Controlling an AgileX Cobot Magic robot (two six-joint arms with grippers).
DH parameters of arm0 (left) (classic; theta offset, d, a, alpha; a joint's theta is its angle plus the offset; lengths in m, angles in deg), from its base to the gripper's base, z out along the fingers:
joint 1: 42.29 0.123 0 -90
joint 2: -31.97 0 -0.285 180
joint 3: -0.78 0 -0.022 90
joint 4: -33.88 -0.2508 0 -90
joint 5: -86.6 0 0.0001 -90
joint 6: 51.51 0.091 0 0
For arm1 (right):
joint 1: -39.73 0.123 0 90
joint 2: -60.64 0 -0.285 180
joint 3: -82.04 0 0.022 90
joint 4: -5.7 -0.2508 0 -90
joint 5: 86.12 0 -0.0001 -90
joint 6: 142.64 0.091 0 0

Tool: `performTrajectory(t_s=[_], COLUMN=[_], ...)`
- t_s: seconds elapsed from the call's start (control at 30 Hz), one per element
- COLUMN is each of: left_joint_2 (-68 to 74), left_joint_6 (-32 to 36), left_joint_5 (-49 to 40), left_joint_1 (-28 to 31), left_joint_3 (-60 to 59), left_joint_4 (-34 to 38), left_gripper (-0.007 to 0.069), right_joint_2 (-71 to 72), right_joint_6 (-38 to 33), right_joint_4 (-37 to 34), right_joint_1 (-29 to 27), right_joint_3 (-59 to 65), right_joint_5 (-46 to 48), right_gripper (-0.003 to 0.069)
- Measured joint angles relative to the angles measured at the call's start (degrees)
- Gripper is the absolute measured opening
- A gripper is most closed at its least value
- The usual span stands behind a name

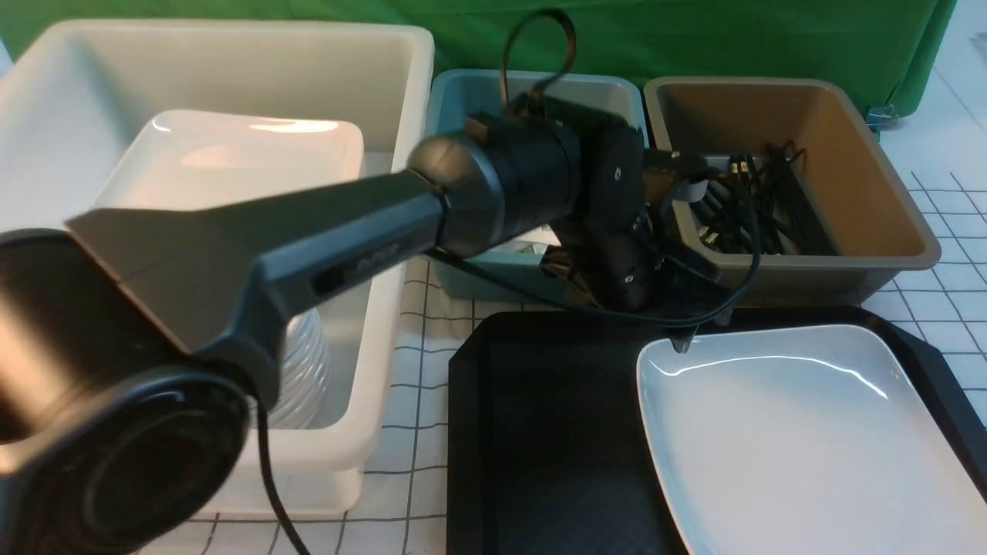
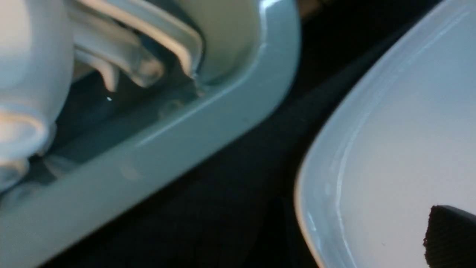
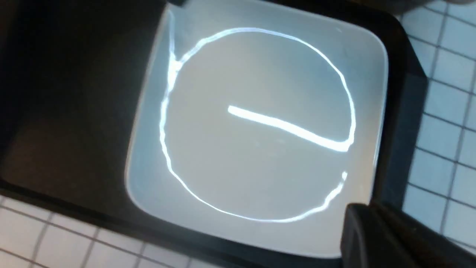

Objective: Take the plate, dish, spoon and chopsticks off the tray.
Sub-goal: Use the left arm to grab a plate from the dinner plate

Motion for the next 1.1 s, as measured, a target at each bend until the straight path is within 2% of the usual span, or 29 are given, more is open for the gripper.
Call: performTrajectory(t_s=[0.03,0.13,0.53,0.63,0.83,1.0,1.1], left_joint_2=[1.0,2.6,6.5,7.0,7.1,6.1,3.4], left_joint_6=[-0.8,-1.1,0.5,2.4,6.6,7.2,8.7], left_joint_5=[0.6,2.5,5.5,5.7,3.3,0.7,-1.5], left_joint_1=[0.2,0.2,0.2,0.2,0.5,0.6,0.4], left_joint_3=[0.0,0.0,0.4,0.7,0.7,0.8,0.8], left_joint_4=[-0.3,0.0,4.4,6.8,10.6,11.9,11.3], left_gripper=[0.0542,0.0563,0.0549,0.0487,0.0180,0.0171,0.0132], right_joint_2=[0.0,0.0,0.0,0.0,0.0,0.0,0.0], right_joint_6=[-1.1,-3.0,-6.5,-6.9,-7.3,-7.7,-7.7], right_joint_4=[-2.1,-5.0,-8.1,-8.1,-8.2,-8.2,-8.3], right_joint_1=[-0.1,-0.1,-0.1,-0.1,-0.1,-0.1,-0.1], right_joint_3=[0.0,0.0,0.0,0.0,0.0,0.0,-1.0], right_joint_5=[-0.3,-0.7,-1.8,-1.8,-2.4,-3.0,-3.0], right_gripper=[0.0008,0.0008,0.0008,0.0008,0.0008,0.0008,0.0008])
